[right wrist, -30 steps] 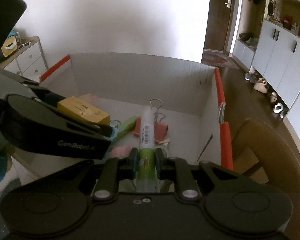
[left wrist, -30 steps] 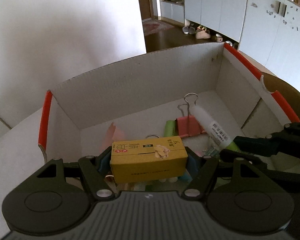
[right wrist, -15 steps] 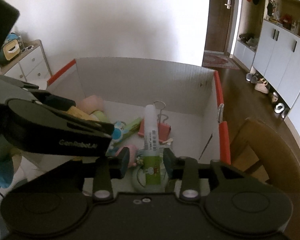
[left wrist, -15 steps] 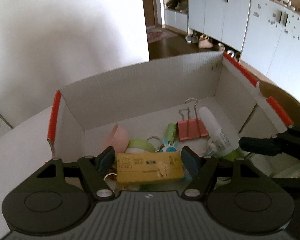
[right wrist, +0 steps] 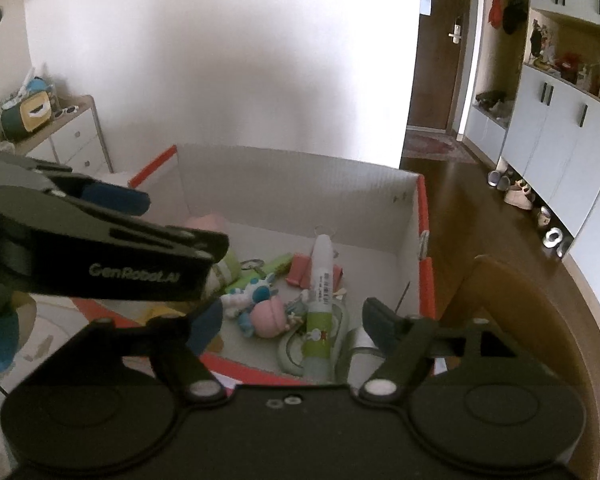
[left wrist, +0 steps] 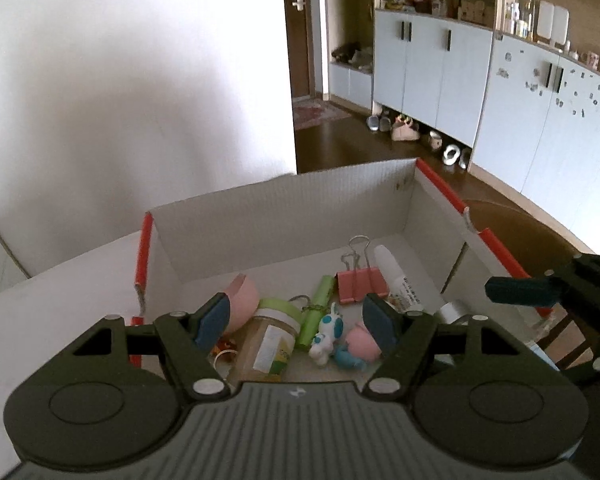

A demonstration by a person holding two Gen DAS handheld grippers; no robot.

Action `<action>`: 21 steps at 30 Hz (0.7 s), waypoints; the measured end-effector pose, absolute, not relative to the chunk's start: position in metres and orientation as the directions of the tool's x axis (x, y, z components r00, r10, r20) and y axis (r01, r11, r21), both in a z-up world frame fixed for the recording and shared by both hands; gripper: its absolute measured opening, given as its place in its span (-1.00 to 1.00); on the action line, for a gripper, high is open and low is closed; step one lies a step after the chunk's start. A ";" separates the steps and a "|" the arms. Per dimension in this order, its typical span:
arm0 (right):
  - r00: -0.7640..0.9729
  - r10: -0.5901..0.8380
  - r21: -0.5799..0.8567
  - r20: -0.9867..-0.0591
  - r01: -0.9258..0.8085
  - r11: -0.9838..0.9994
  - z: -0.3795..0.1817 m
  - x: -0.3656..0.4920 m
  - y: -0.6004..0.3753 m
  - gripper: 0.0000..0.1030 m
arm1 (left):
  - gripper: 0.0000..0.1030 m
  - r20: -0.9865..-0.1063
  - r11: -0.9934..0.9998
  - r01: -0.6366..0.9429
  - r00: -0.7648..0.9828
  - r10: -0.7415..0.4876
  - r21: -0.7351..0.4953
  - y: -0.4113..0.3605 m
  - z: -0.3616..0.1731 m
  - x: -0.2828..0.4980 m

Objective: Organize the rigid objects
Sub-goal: 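Open both tools to drop the yellow box and glue stick into the box, then withdraw both open tools up and away from the red box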

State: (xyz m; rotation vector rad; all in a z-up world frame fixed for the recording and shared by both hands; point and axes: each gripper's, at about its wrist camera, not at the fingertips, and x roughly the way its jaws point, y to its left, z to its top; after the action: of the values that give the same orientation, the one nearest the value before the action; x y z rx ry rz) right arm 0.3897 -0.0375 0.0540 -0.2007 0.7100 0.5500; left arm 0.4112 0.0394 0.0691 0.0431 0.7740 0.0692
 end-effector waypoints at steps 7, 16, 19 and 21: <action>0.646 0.429 0.018 -0.631 -0.541 0.841 0.070 0.371 -0.047 0.71 | 0.53 -0.656 0.996 -0.060 0.749 0.088 0.065 0.044 0.082 0.381; 0.663 0.477 0.072 -0.577 -0.540 0.839 0.085 0.348 -0.064 0.99 | 0.61 -0.603 0.996 -0.068 0.793 0.084 0.049 0.053 0.094 0.340; 0.662 0.493 0.097 -0.564 -0.539 0.836 0.087 0.343 -0.071 0.99 | 0.61 -0.599 0.997 -0.071 0.798 0.070 0.022 0.055 0.096 0.328; 0.667 0.498 0.106 -0.553 -0.537 0.837 0.088 0.337 -0.076 0.99 | 0.63 -0.594 0.997 -0.072 0.801 0.071 0.021 0.055 0.096 0.320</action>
State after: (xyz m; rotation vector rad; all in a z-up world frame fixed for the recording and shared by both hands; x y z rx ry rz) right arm 0.3374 -0.0756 0.0883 -0.0682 0.6035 0.5846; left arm 0.3201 0.0554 0.0956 -0.0024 0.6364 0.0766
